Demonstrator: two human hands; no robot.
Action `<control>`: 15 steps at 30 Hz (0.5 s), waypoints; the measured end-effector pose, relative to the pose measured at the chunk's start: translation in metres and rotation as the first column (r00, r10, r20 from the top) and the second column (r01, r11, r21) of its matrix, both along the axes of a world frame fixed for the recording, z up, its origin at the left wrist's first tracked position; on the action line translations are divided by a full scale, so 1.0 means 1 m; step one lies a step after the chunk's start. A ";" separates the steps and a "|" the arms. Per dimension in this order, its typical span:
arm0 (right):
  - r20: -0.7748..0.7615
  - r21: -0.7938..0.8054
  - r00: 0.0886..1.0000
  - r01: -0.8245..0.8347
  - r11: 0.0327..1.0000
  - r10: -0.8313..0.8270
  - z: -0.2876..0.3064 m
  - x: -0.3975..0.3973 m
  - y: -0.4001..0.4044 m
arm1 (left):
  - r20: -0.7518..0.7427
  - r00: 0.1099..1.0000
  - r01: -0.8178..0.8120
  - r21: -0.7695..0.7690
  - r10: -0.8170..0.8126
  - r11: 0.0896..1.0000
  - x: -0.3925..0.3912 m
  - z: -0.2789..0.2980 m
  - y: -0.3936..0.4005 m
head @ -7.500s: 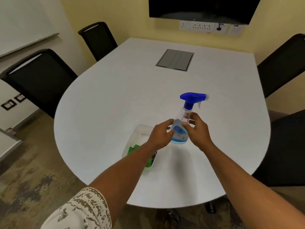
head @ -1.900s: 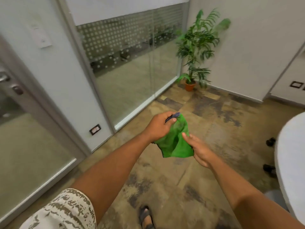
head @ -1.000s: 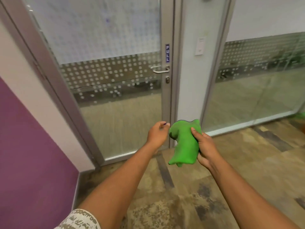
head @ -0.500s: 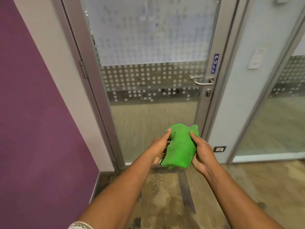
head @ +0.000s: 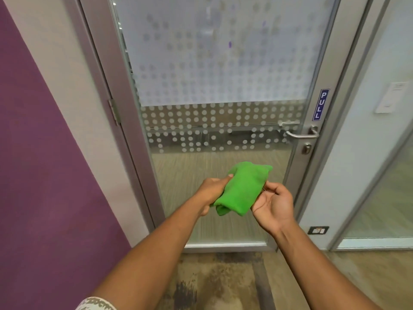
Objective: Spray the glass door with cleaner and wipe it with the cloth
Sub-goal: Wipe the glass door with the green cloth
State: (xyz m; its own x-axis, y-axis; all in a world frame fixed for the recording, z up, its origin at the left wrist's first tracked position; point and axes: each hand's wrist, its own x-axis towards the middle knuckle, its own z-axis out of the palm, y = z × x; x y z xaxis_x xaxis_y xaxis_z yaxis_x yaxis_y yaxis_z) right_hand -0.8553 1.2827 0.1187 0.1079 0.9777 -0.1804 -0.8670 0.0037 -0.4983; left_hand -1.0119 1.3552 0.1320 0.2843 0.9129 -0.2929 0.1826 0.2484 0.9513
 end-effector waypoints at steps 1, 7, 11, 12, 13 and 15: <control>-0.007 0.022 1.000 0.005 1.000 -0.005 0.000 -0.005 0.010 | 0.009 1.000 0.030 -0.013 -0.030 0.999 -0.004 0.005 0.011; 0.044 0.015 0.996 0.074 0.997 -0.074 0.003 -0.046 0.066 | 0.195 0.894 0.443 -0.236 -0.404 0.865 -0.029 0.014 0.068; 0.029 -0.002 0.996 0.090 0.996 -0.090 0.001 -0.074 0.098 | 0.285 0.896 0.404 -0.207 -0.340 0.891 -0.043 0.013 0.103; 0.017 0.000 0.995 0.101 0.995 -0.101 -0.001 -0.079 0.105 | 0.291 0.892 0.405 -0.174 -0.346 0.898 -0.047 0.014 0.113; 0.013 0.002 0.995 0.101 0.995 -0.101 -0.003 -0.084 0.109 | 0.284 0.890 0.406 -0.142 -0.356 0.903 -0.050 0.015 0.122; 0.023 -0.008 0.995 0.097 0.995 -0.097 -0.008 -0.095 0.121 | 0.230 0.901 0.396 -0.094 -0.367 0.914 -0.058 0.017 0.139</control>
State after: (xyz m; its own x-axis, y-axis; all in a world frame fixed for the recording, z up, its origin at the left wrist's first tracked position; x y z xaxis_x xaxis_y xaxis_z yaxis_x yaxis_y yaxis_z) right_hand -0.9501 1.4034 0.1112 0.2064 0.9606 -0.1859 -0.8514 0.0827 -0.5179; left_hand -1.0697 1.4946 0.1494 0.6690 0.6782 -0.3041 0.0955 0.3273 0.9401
